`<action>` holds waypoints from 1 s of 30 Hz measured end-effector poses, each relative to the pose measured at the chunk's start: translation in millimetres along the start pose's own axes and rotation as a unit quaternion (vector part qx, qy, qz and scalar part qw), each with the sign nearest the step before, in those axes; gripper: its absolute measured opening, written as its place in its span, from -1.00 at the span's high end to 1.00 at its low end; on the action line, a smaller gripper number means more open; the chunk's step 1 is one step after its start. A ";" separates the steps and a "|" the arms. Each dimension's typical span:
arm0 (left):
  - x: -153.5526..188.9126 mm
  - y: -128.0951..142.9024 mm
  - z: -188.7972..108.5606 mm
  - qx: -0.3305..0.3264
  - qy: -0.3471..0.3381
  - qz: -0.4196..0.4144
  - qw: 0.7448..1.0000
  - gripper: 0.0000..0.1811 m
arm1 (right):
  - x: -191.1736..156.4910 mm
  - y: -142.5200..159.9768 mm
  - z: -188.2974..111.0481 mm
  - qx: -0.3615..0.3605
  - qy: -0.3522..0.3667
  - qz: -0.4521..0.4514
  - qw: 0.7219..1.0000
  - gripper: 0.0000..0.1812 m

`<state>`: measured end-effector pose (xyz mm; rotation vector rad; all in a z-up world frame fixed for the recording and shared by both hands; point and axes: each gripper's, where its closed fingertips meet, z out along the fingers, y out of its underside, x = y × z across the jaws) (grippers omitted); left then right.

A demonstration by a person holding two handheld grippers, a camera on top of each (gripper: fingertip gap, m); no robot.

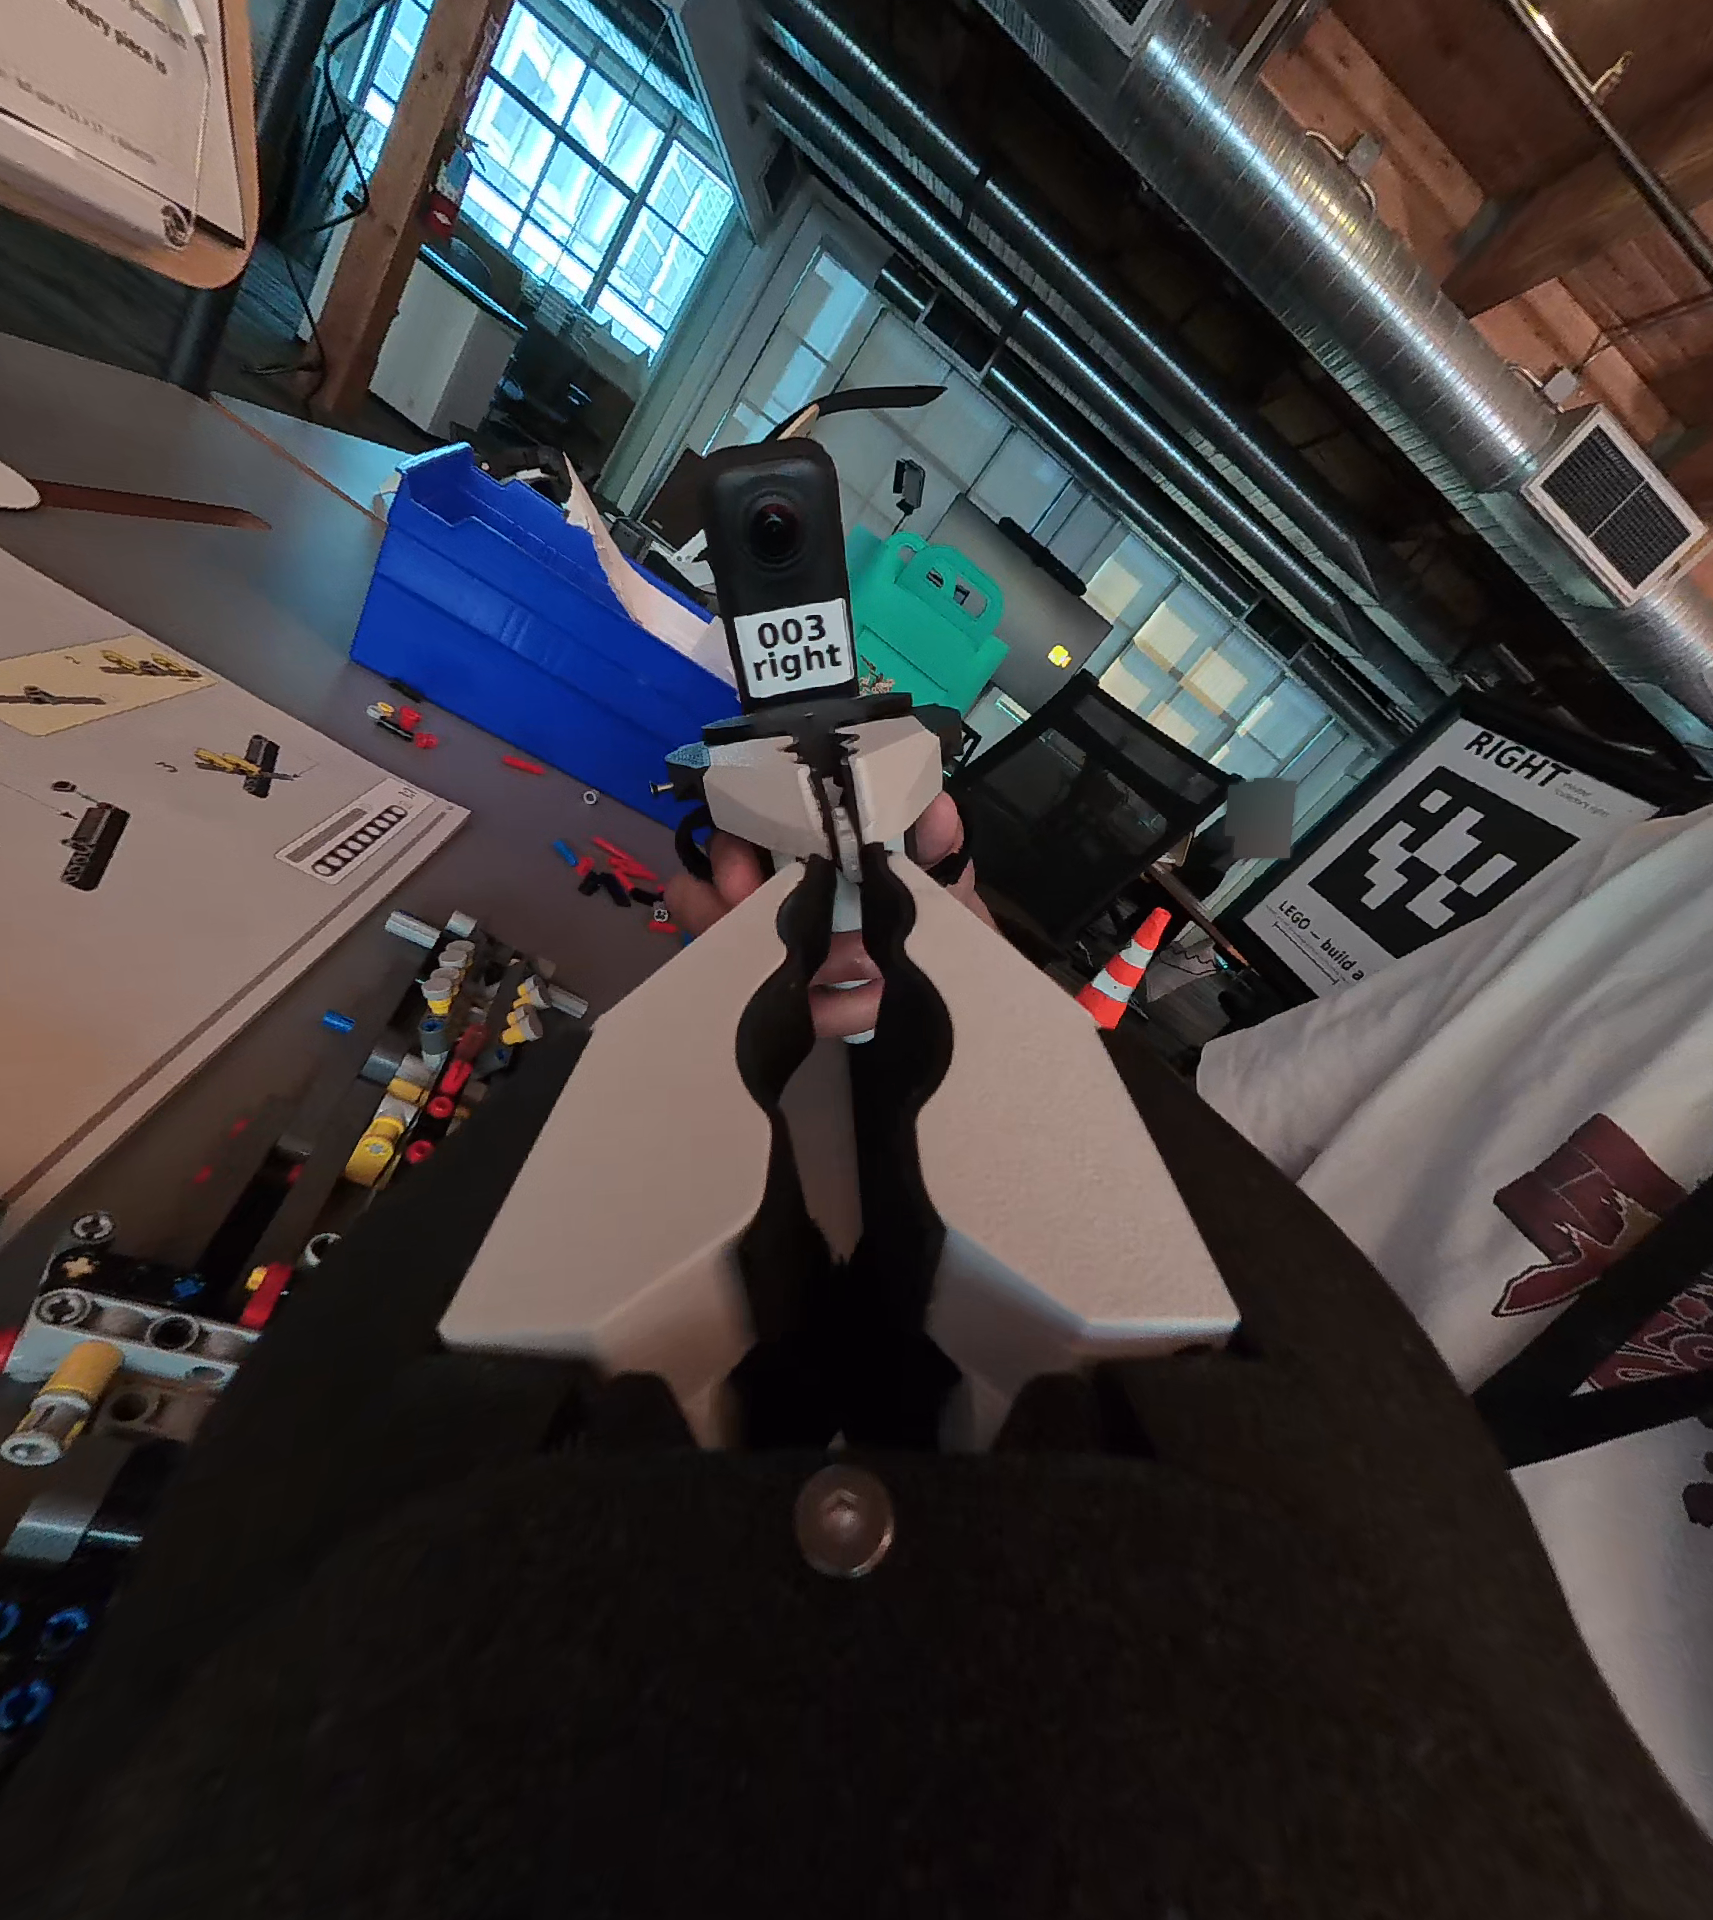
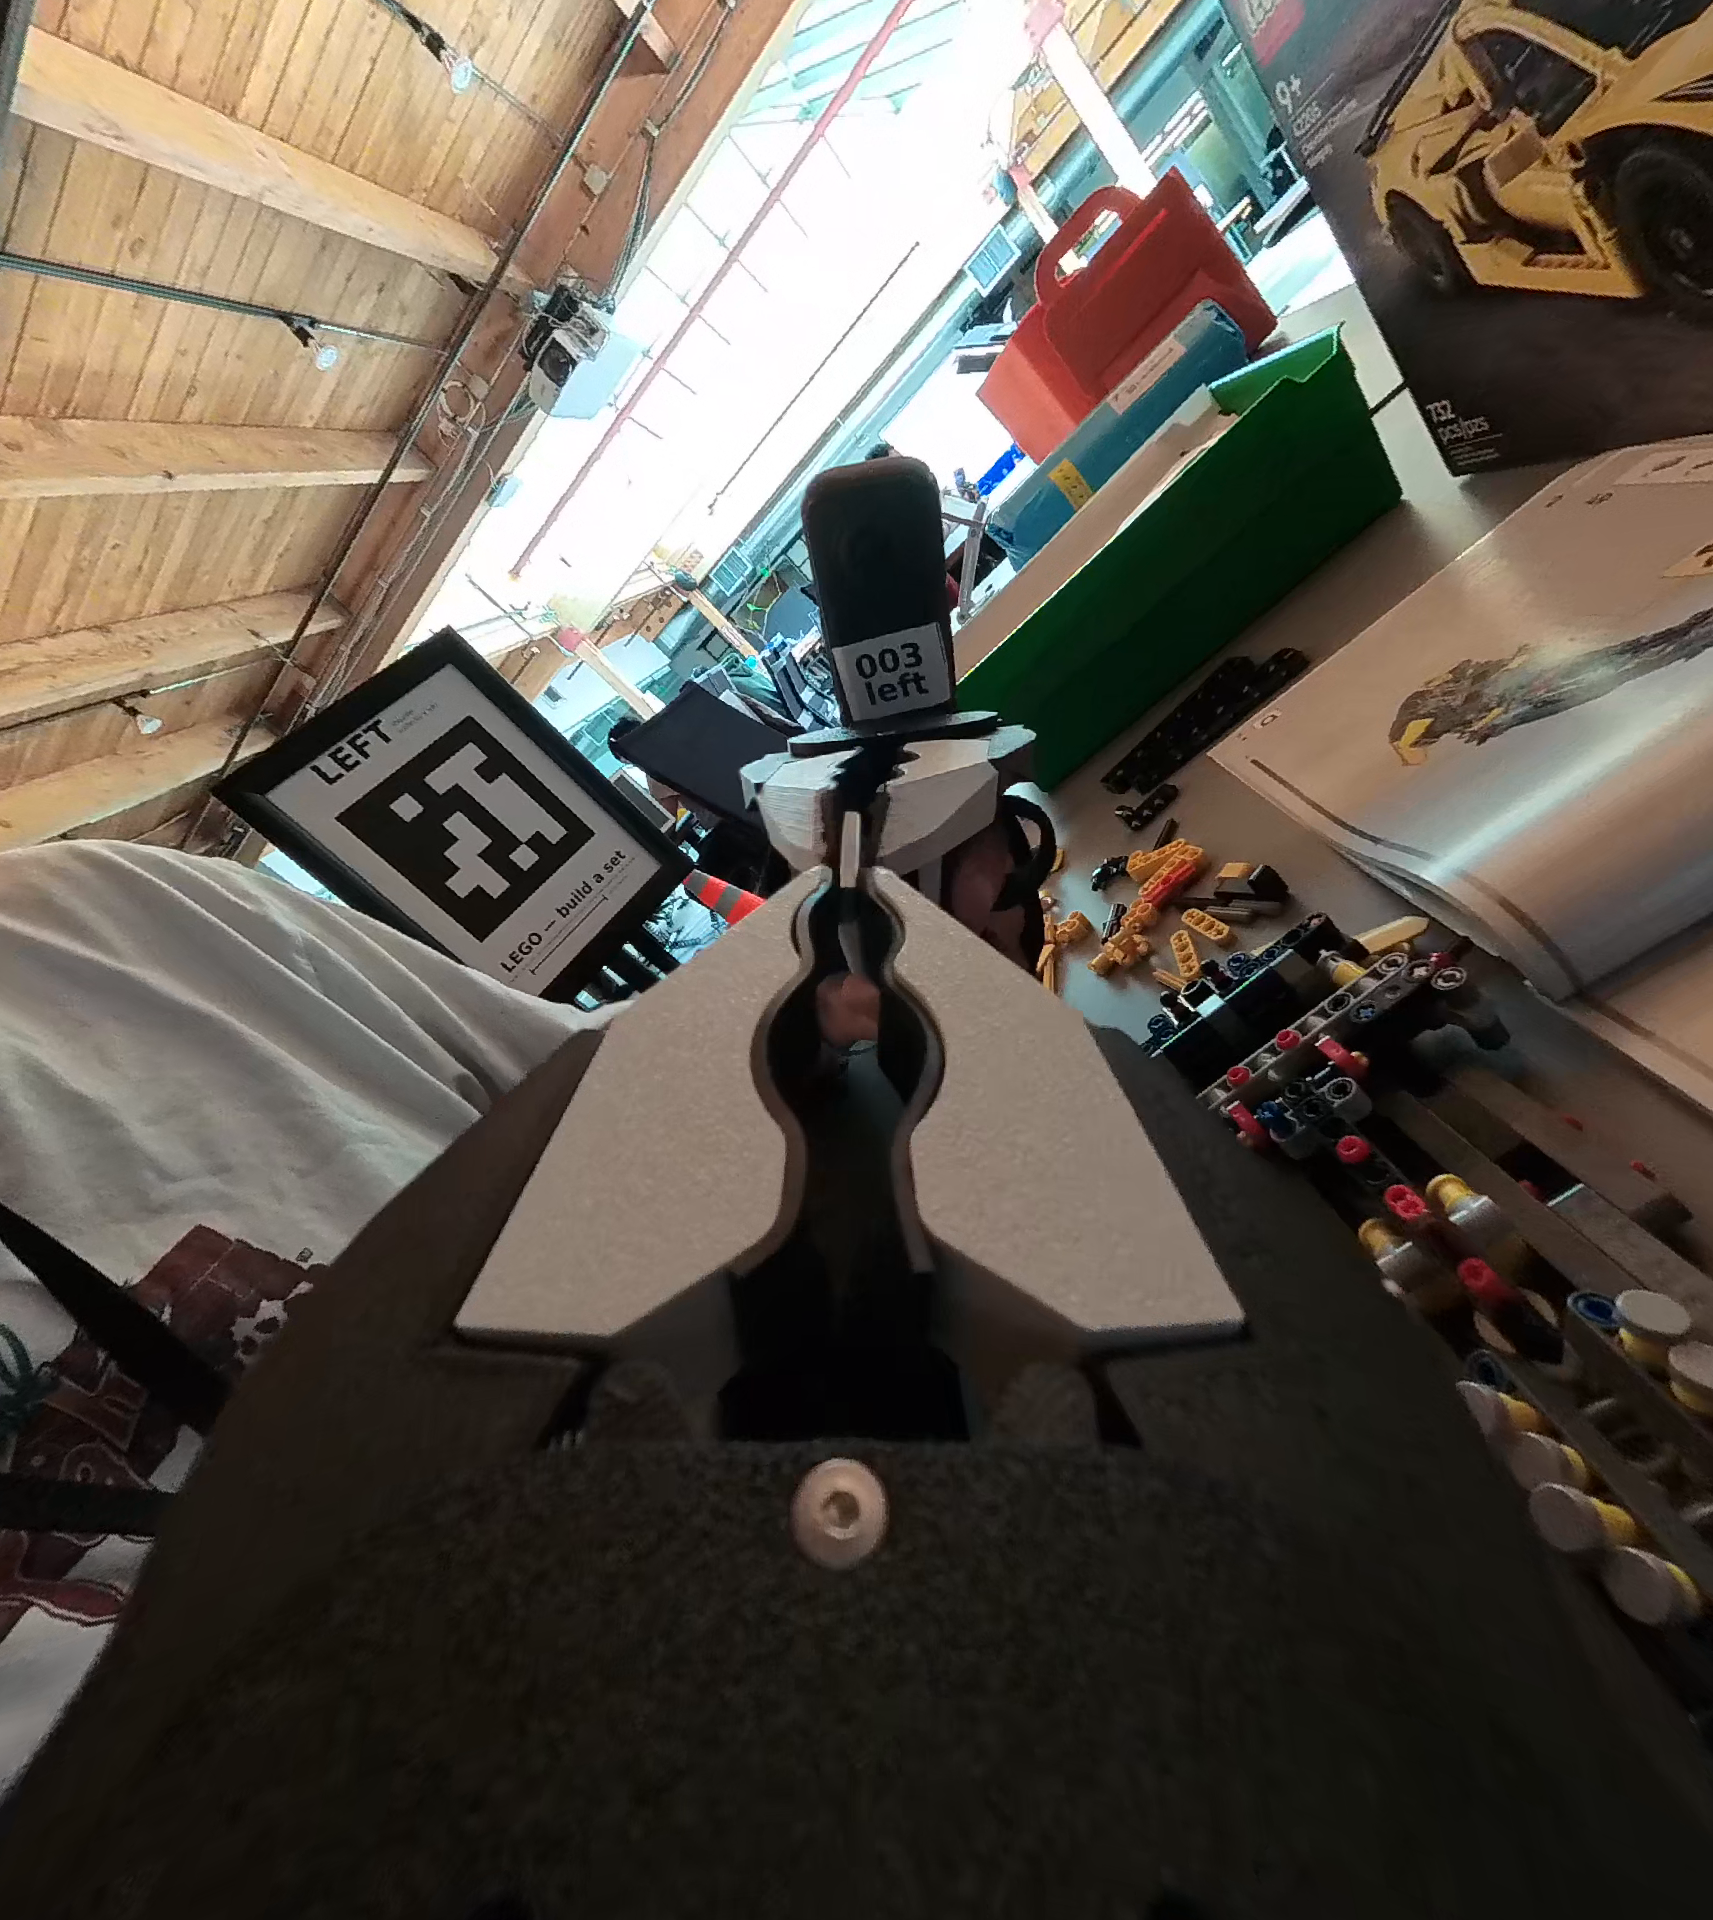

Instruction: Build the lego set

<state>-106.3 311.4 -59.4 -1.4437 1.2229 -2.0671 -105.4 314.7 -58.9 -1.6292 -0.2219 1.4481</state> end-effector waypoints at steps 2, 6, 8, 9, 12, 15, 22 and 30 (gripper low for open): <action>-0.9 -0.6 -0.5 0.003 -0.003 0.001 1.000 0.97 | 1.6 2.3 0.7 -0.007 0.004 0.002 1.000 0.97; -1.7 -1.3 -1.3 0.009 -0.003 -0.004 1.000 0.97 | 2.4 2.0 1.0 -0.005 0.005 0.002 1.000 0.97; -1.0 -1.5 -1.1 0.008 -0.007 0.008 1.000 0.98 | 1.0 0.3 1.1 0.000 0.006 -0.010 1.000 0.97; -2.0 -2.6 -1.1 0.010 -0.013 0.010 1.000 0.98 | 1.5 -0.6 1.1 0.004 0.011 -0.017 1.000 0.97; -5.9 -7.0 -4.3 0.025 -0.015 -0.010 1.000 0.98 | 1.2 -6.9 -4.0 0.018 0.009 -0.020 1.000 0.85; -8.3 -11.6 -9.8 0.041 -0.010 -0.029 0.999 0.98 | 7.5 -13.0 -12.0 0.030 0.020 -0.009 0.999 0.77; -8.3 -6.9 -5.9 0.027 -0.017 -0.020 0.999 0.98 | 10.6 0.8 1.1 -0.002 0.026 -0.001 1.000 0.67; -3.3 -0.3 1.0 0.010 -0.018 0.006 1.000 0.98 | 11.3 0.9 1.9 -0.001 0.025 0.009 1.000 0.79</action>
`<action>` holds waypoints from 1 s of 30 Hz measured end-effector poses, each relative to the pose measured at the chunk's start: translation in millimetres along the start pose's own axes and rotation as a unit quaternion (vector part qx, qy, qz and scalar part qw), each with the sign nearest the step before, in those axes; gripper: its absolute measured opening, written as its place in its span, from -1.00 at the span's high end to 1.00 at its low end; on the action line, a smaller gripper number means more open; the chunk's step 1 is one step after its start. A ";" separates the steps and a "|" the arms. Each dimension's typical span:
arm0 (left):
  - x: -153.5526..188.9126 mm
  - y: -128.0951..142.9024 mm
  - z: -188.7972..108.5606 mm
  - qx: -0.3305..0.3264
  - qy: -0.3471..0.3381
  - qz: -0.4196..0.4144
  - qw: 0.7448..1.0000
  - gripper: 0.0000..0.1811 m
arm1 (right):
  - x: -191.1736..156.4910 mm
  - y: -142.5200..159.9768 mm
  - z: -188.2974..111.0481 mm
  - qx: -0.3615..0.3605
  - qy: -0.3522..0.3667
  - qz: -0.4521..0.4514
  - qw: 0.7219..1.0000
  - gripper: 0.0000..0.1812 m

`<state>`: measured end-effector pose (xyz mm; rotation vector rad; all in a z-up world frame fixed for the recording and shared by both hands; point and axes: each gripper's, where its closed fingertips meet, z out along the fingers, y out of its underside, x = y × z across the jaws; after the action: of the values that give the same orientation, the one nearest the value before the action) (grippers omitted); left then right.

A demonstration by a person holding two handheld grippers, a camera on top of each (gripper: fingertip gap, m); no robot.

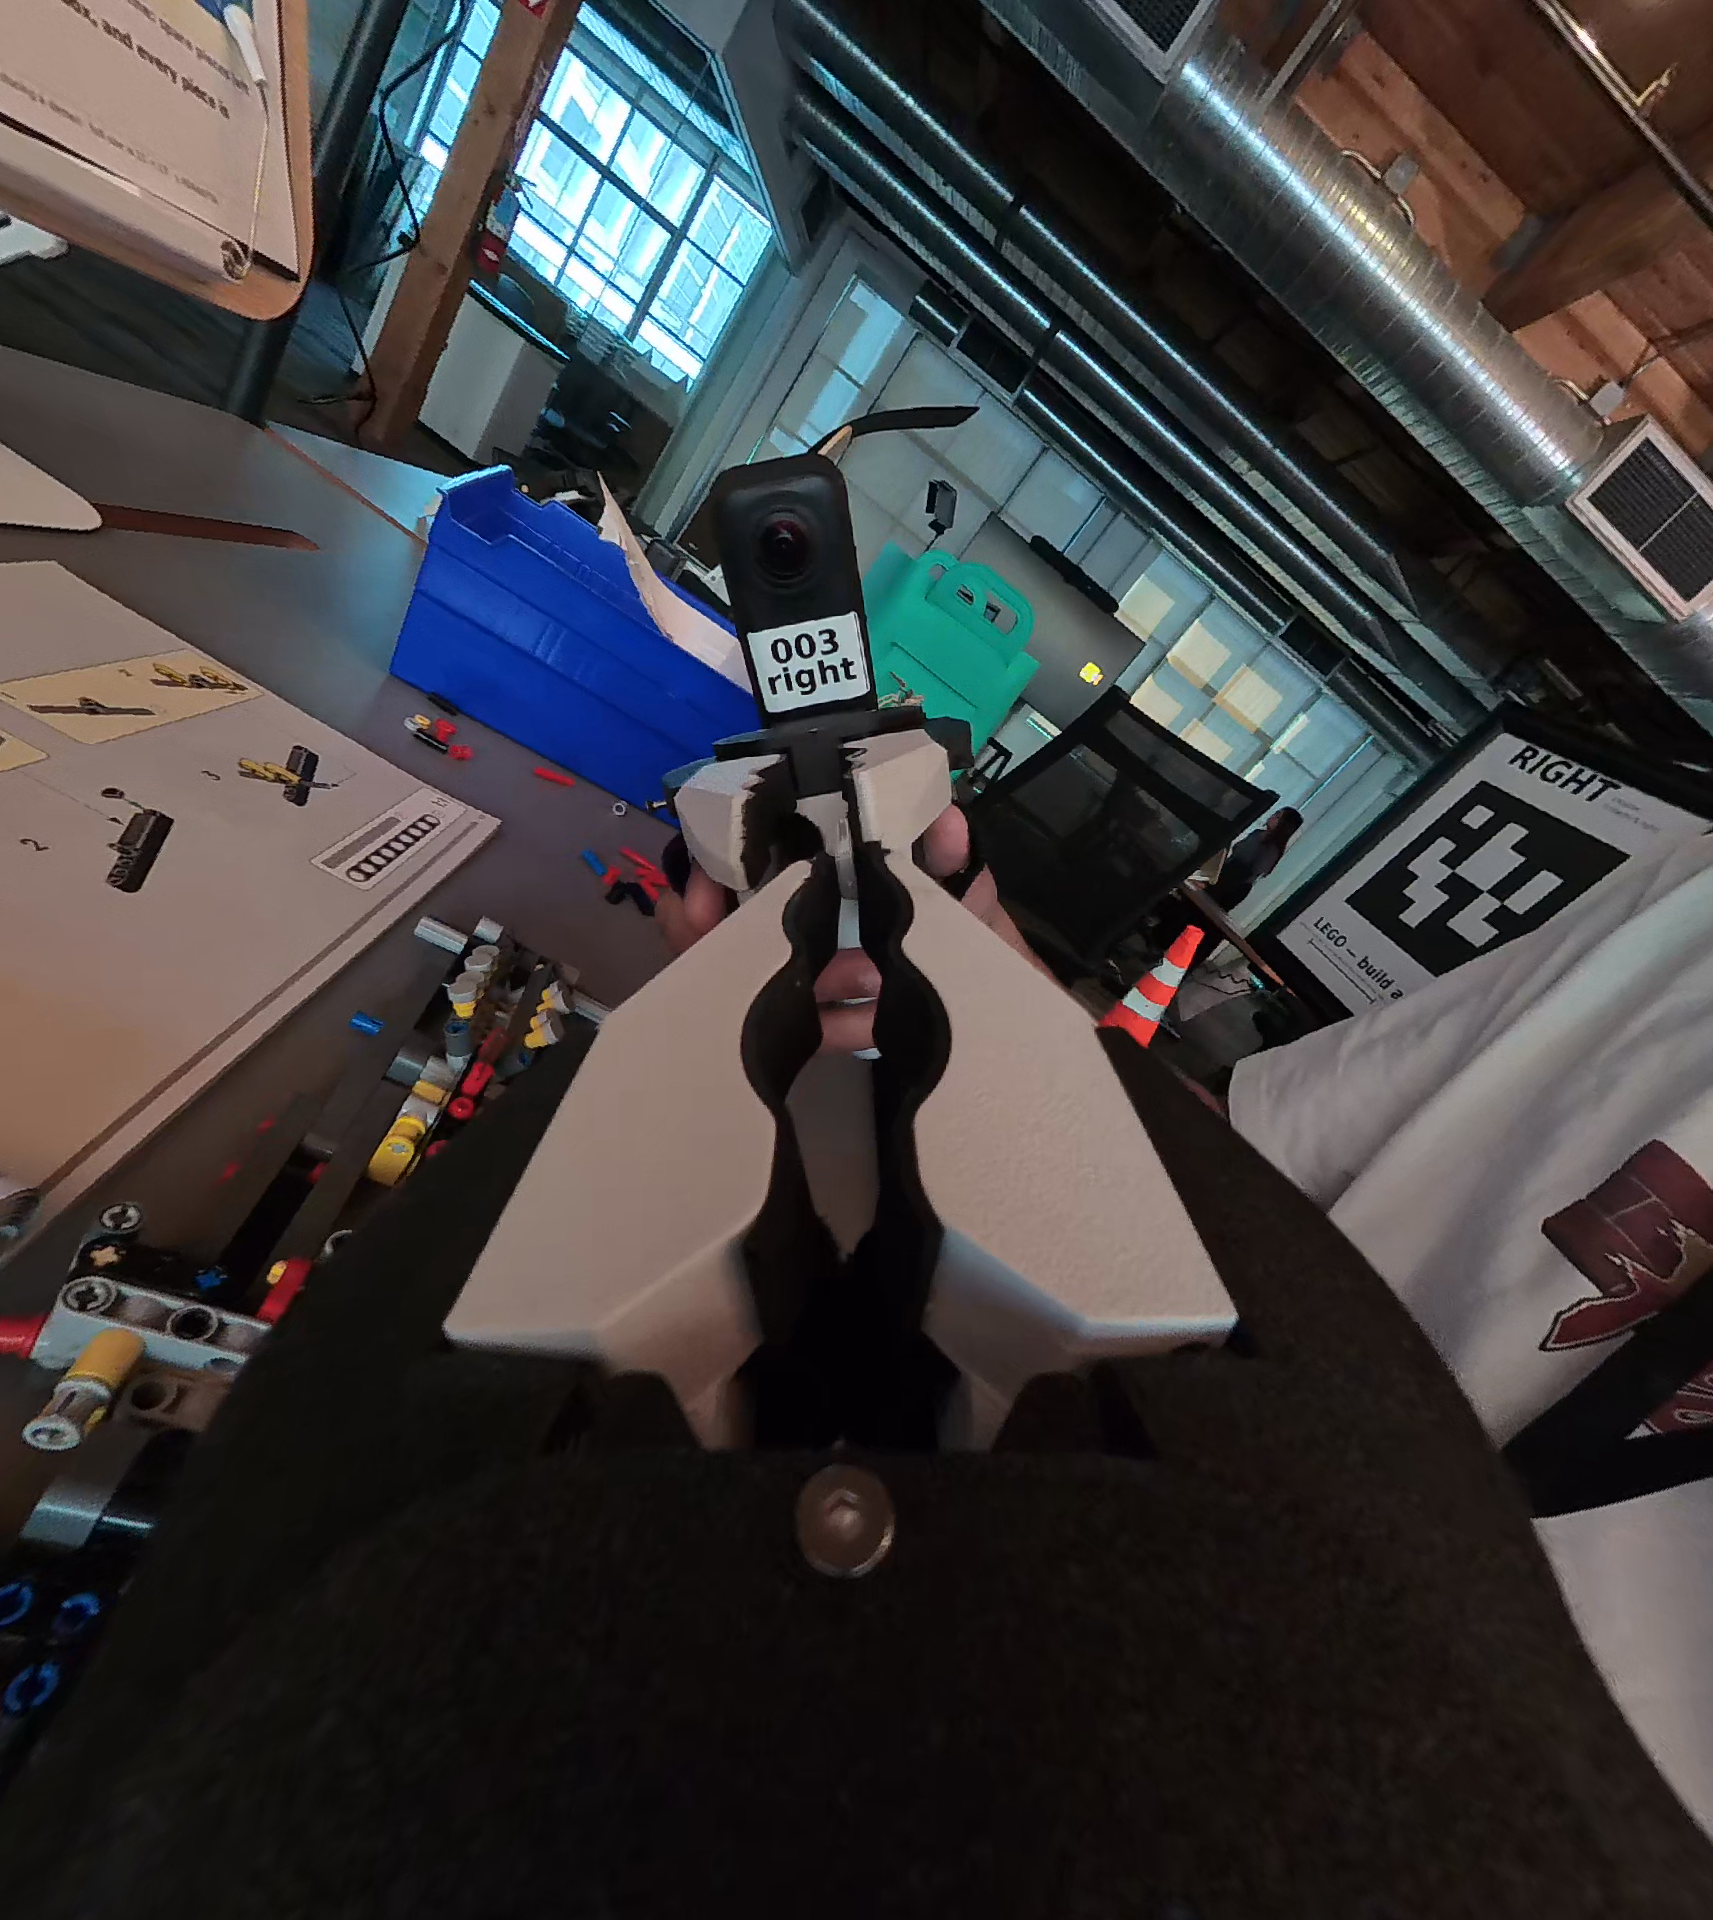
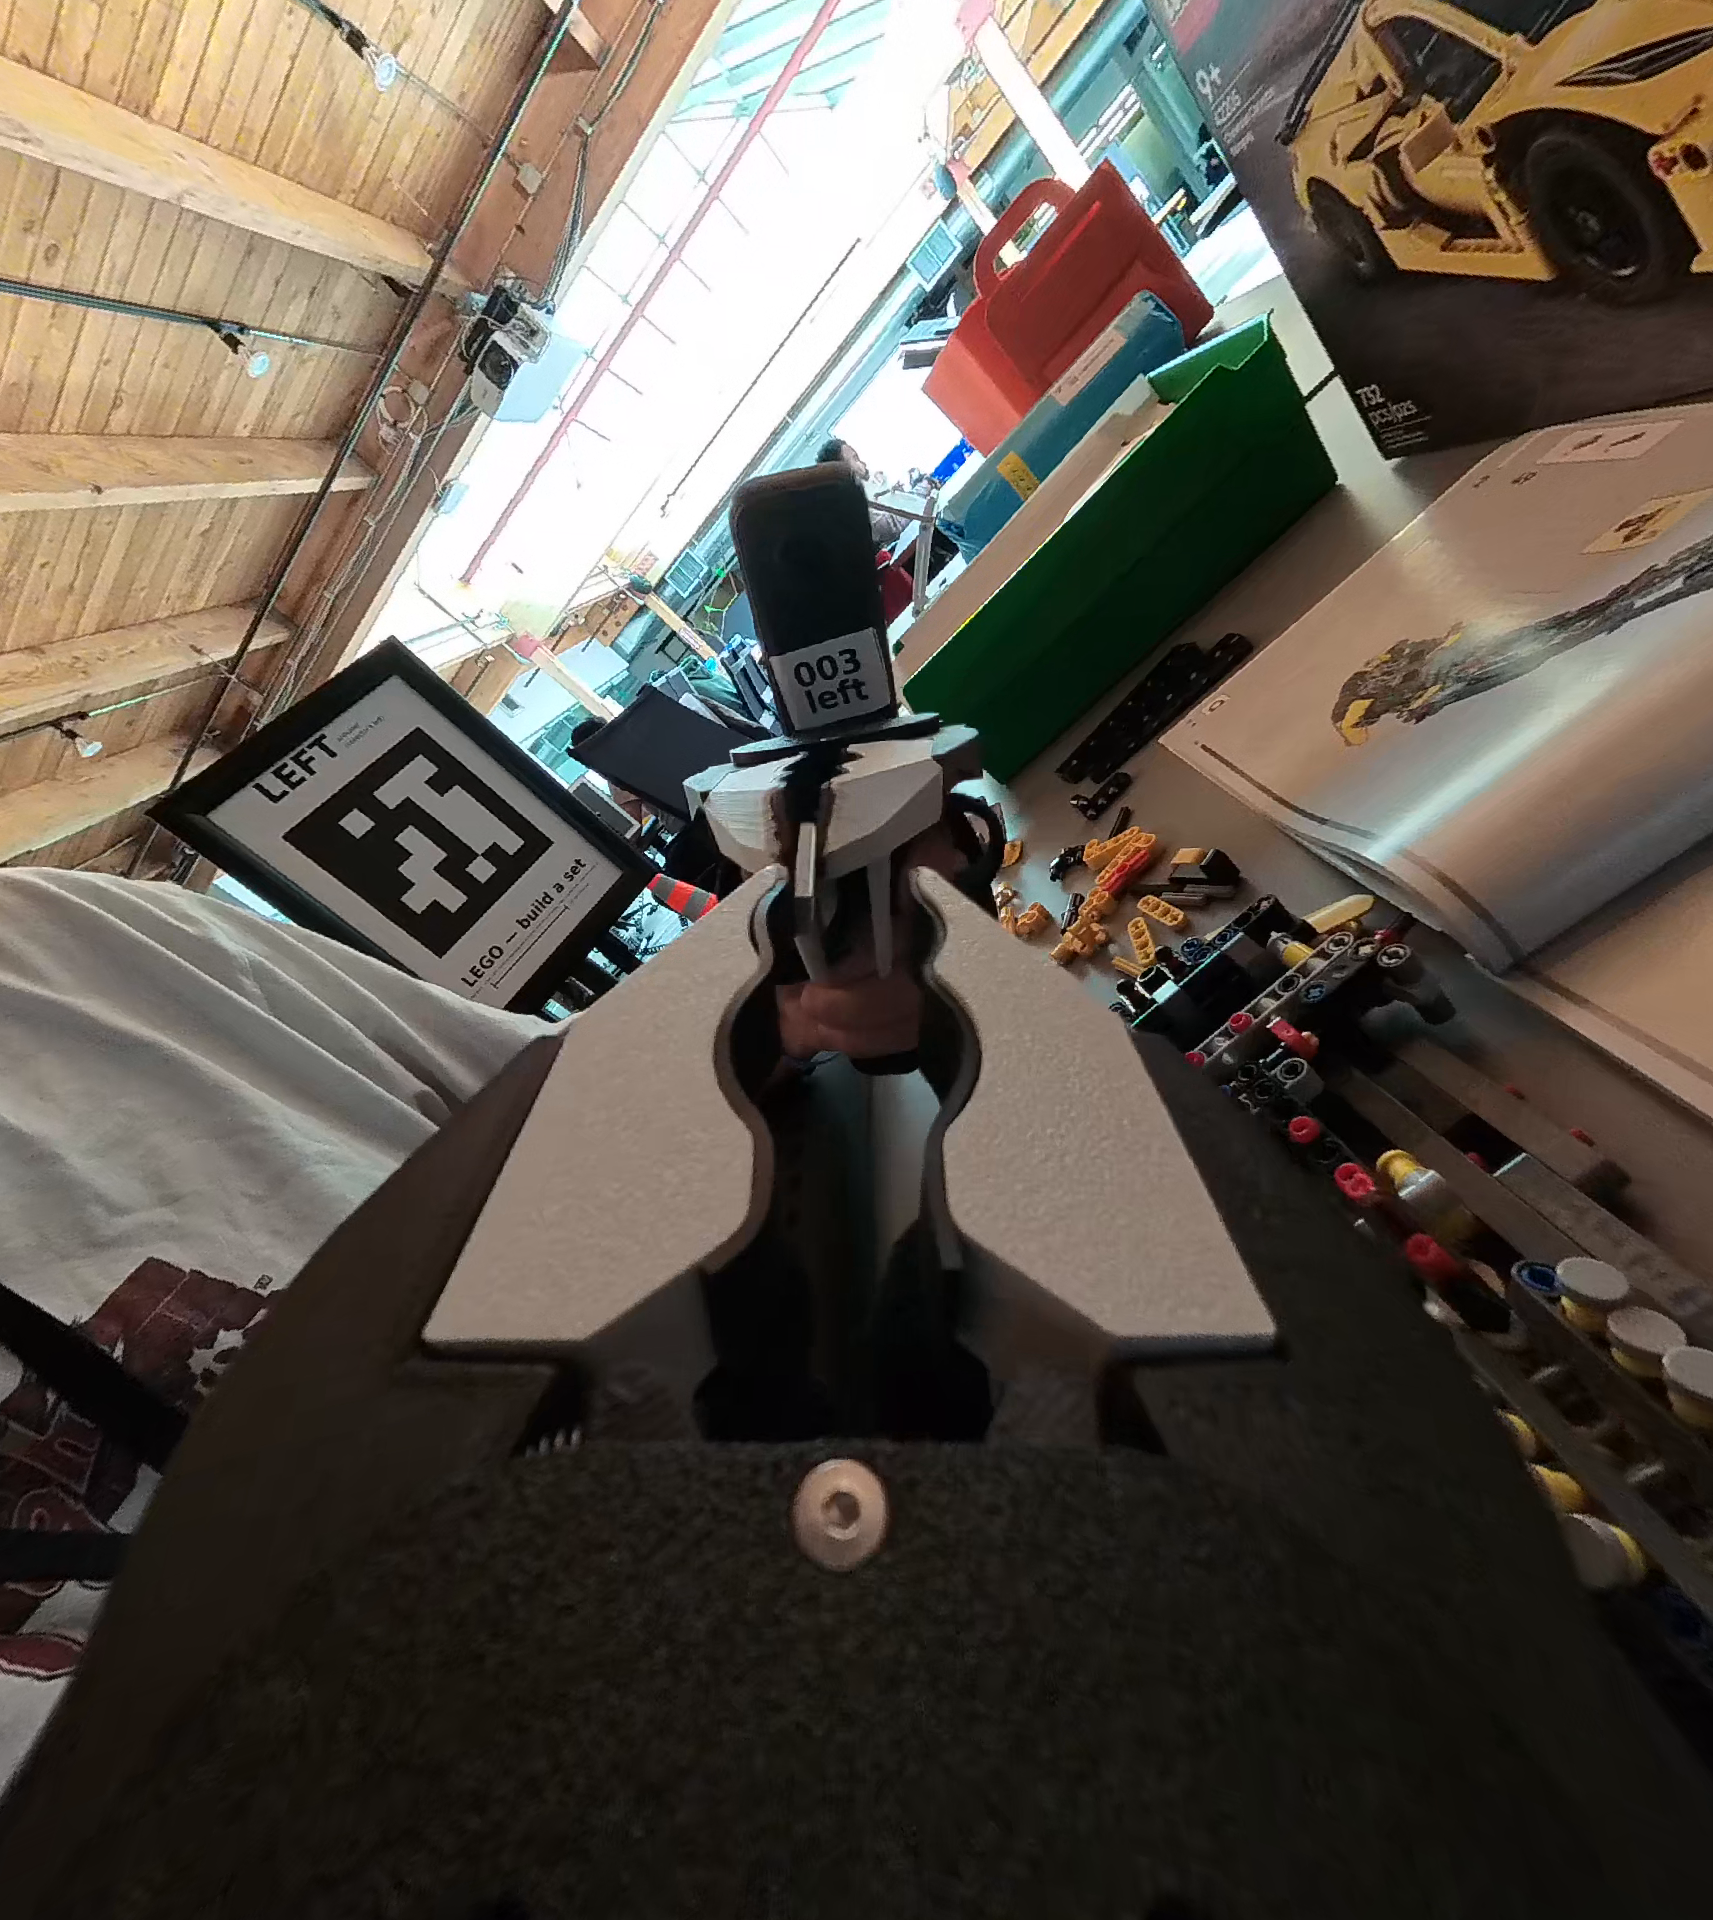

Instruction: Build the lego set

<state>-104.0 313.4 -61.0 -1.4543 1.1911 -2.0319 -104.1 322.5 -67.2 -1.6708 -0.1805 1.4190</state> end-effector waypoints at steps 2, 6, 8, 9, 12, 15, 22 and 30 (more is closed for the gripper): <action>0.6 -2.8 -2.4 0.004 0.001 0.003 1.000 0.98 | -0.9 0.4 -0.1 -0.002 -0.002 -0.001 1.000 0.80; -1.1 -6.9 -7.4 0.012 -0.002 0.002 1.000 0.98 | -0.3 -2.2 -4.1 0.003 -0.004 0.002 1.000 0.81; -1.8 -7.0 -7.7 0.013 -0.002 -0.002 1.000 0.98 | -0.7 -3.5 -5.6 0.006 -0.003 -0.004 1.000 0.81; -2.2 -6.9 -7.5 0.013 -0.002 -0.003 1.000 0.99 | -2.1 -3.4 -5.6 0.006 -0.007 -0.003 1.000 0.81; -1.0 -5.4 -6.1 0.010 0.003 -0.006 1.000 0.98 | -2.2 -1.7 -2.7 0.003 -0.008 -0.001 1.000 0.80; 2.2 -4.5 -5.0 0.009 0.011 -0.009 1.000 0.98 | -2.3 -1.7 -3.2 0.001 -0.009 0.001 1.000 0.79; -1.8 -17.0 -15.9 0.035 0.008 -0.018 0.999 0.98 | -3.6 -9.0 -10.9 0.019 -0.016 0.003 1.000 0.83; 2.5 -3.6 -3.6 0.007 0.012 -0.014 1.000 0.98 | -3.5 -2.0 -2.1 0.003 -0.011 -0.001 1.000 0.80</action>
<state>-107.5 315.2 -57.0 -1.4527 1.1690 -2.0773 -102.7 320.4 -63.5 -1.6500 -0.1918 1.4360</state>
